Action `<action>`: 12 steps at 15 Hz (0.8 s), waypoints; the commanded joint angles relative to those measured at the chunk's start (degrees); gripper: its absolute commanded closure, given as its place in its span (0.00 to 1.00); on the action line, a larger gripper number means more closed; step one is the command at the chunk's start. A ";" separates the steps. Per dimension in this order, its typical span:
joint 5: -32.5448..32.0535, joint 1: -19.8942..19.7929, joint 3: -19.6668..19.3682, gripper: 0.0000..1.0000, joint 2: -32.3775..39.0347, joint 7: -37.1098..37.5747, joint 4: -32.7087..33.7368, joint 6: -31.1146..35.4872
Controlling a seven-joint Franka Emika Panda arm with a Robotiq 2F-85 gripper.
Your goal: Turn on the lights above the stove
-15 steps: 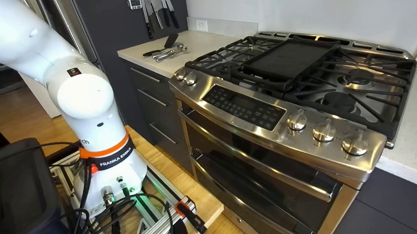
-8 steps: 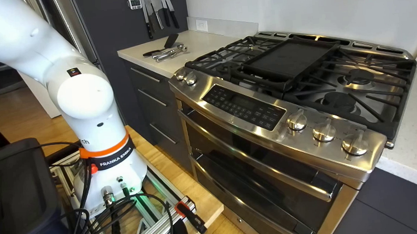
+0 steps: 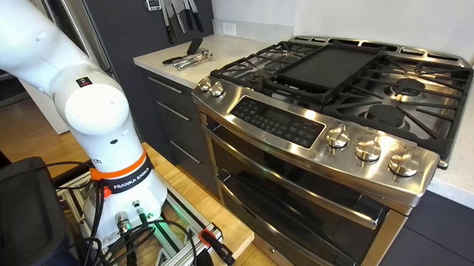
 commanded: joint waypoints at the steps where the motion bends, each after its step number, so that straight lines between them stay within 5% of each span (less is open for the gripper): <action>1: 0.14 0.30 -0.20 1.00 1.96 0.34 2.20 0.21; 12: 1.48 1.55 -0.72 1.00 -0.49 -1.16 0.82 -2.42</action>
